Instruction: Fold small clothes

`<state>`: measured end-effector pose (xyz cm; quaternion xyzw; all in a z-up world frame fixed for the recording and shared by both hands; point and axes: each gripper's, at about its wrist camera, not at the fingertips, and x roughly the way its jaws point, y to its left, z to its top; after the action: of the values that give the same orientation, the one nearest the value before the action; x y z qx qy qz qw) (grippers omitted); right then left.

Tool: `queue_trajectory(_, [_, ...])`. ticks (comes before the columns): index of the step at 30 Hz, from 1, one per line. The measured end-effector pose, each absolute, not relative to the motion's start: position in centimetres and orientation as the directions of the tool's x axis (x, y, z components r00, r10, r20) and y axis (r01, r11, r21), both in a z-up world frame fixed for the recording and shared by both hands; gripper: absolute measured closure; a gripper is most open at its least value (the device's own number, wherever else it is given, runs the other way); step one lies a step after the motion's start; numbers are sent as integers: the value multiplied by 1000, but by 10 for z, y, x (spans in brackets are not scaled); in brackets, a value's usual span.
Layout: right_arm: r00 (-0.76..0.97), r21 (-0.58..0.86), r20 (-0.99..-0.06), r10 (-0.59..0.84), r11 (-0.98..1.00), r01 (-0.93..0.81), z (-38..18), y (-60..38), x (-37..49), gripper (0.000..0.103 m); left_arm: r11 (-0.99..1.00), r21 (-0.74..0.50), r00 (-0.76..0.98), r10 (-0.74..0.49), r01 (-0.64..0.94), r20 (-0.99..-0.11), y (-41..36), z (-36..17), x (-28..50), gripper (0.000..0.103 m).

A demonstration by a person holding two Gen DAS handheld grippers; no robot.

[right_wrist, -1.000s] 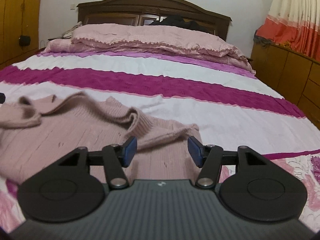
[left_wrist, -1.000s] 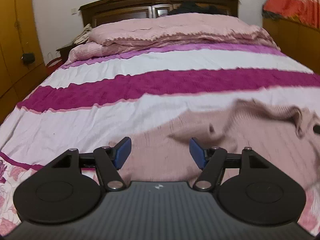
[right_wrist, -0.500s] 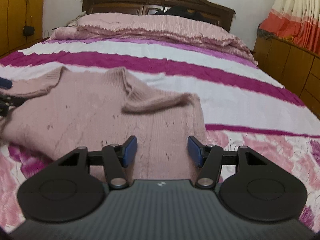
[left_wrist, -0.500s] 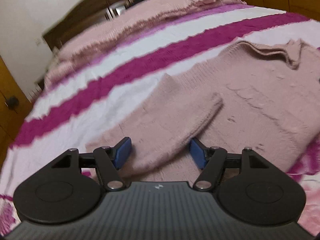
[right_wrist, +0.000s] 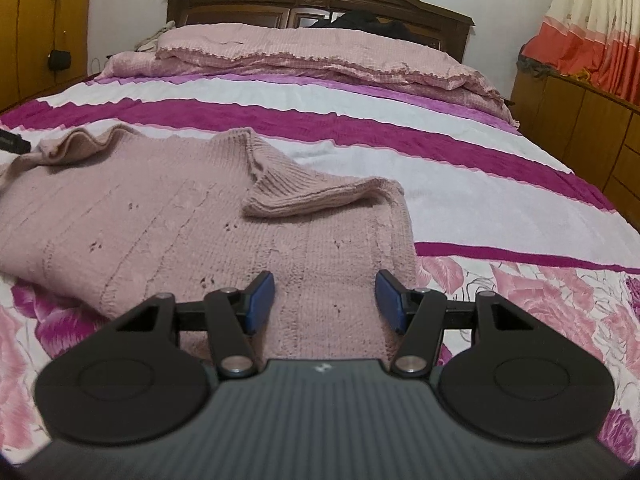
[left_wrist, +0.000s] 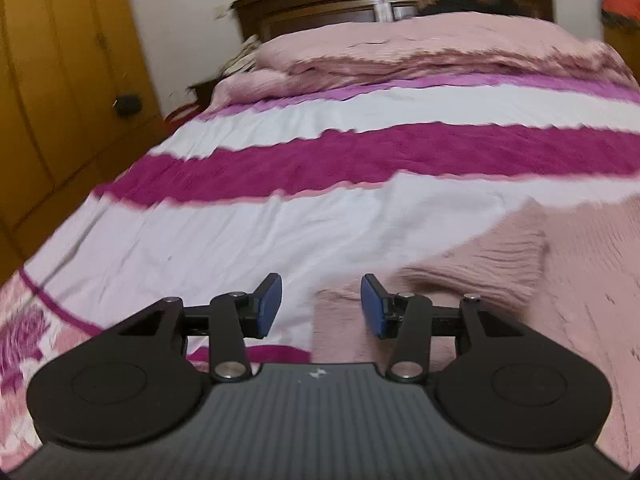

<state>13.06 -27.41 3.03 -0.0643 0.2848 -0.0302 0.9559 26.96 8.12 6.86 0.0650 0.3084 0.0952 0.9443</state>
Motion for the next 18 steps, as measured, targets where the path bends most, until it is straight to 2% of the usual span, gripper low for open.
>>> queue_trajectory(3, [847, -200, -521, -105, 980, -1, 38, -272, 134, 45, 984, 113, 791, 176, -135, -586, 93, 72, 266, 50])
queue_trajectory(7, [868, -338, -479, -133, 940, -43, 49, -266, 146, 45, 990, 131, 801, 120, -52, -586, 88, 79, 253, 49])
queue_trajectory(14, [871, -625, -474, -132, 747, -227, 35, -248, 184, 45, 942, 297, 815, 48, 155, -578, 56, 81, 235, 49])
queue_trajectory(18, [875, -715, -472, -103, 627, -311, 22, -237, 195, 46, 908, 358, 809, 35, 220, -587, 40, 75, 239, 49])
